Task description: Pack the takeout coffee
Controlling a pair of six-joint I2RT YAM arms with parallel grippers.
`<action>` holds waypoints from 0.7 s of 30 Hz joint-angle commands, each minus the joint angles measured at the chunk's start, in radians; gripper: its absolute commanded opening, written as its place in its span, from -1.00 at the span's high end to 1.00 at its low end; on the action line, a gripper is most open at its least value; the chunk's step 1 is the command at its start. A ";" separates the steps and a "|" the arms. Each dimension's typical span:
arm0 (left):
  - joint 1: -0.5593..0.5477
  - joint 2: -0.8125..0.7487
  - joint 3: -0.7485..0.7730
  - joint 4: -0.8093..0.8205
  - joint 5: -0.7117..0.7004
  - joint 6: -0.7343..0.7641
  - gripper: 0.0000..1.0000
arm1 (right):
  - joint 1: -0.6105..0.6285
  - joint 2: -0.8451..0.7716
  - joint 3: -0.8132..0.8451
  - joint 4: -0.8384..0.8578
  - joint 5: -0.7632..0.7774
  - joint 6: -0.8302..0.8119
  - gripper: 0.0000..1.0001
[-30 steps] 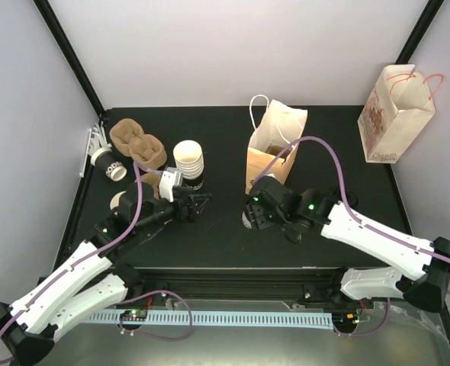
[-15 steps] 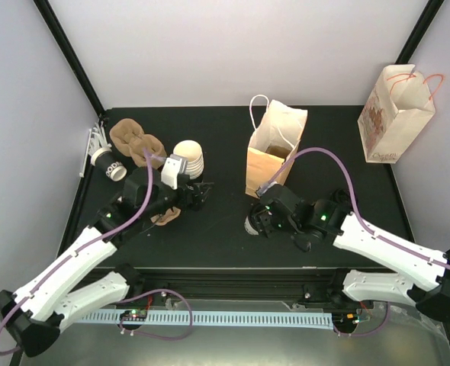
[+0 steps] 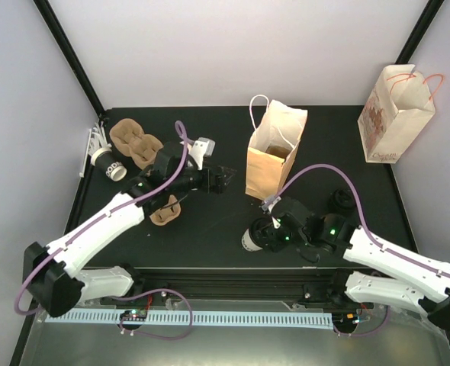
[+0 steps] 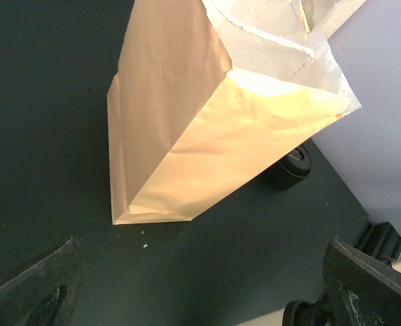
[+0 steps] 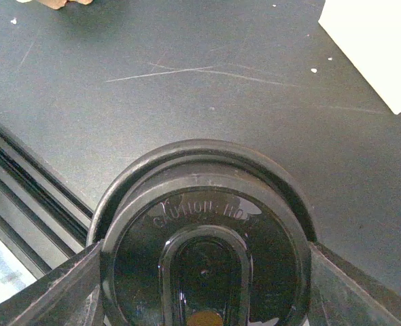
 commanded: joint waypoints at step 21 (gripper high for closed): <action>-0.067 0.397 0.435 -0.121 -0.121 0.078 -0.72 | 0.006 -0.164 -0.043 0.113 0.125 -0.003 -0.20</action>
